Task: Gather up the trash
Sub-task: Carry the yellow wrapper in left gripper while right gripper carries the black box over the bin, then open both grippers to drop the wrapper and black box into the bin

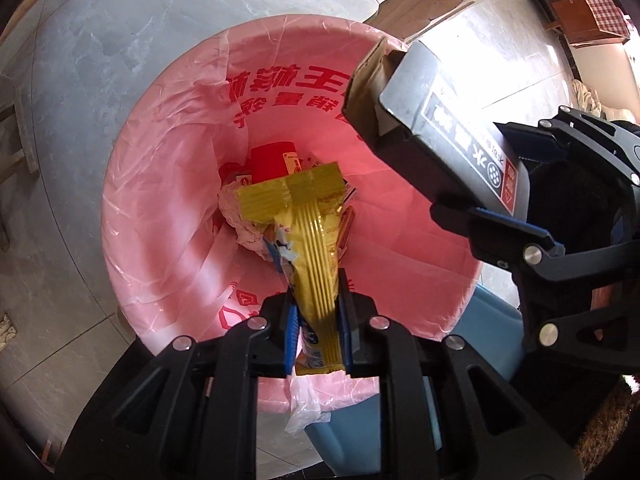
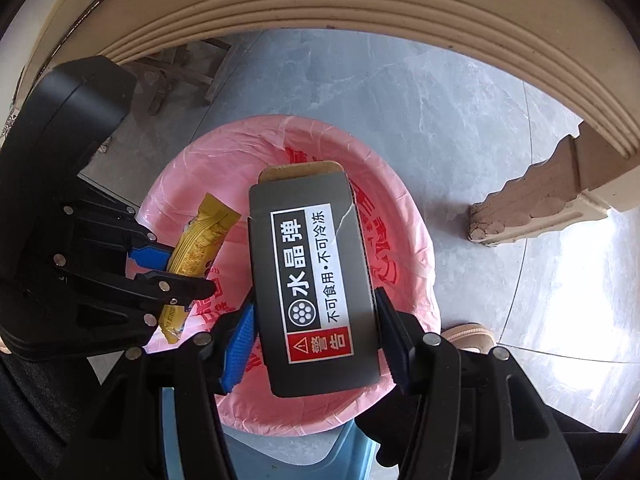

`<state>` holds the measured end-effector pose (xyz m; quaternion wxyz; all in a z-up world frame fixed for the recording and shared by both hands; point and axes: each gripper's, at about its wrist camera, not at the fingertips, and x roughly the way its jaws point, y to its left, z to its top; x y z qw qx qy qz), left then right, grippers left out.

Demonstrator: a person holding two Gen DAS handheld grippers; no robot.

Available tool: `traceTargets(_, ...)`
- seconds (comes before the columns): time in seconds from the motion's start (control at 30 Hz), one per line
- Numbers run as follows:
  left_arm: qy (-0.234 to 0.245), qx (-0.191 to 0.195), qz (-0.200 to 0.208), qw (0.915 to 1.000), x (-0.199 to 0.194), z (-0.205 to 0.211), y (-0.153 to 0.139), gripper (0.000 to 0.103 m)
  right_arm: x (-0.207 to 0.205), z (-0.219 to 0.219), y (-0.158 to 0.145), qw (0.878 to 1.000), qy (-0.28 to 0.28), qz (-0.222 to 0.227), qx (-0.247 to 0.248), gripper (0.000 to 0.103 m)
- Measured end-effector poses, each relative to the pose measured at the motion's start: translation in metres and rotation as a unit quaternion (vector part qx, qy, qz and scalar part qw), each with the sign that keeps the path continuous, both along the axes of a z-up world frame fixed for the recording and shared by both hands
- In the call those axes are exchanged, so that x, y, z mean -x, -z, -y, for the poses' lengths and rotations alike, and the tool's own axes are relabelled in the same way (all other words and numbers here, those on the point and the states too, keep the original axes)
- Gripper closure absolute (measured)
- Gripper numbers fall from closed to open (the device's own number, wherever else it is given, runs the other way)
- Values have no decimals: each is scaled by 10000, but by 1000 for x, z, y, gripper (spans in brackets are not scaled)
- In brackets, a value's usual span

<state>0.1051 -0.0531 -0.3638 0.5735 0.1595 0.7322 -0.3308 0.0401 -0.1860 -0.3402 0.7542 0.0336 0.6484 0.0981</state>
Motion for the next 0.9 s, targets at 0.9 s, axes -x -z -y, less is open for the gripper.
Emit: traceTargets(0.9,-397,-424,-86,9983,-15,-8,18,50,-1,-13,11,9995,-218,-126,176,36)
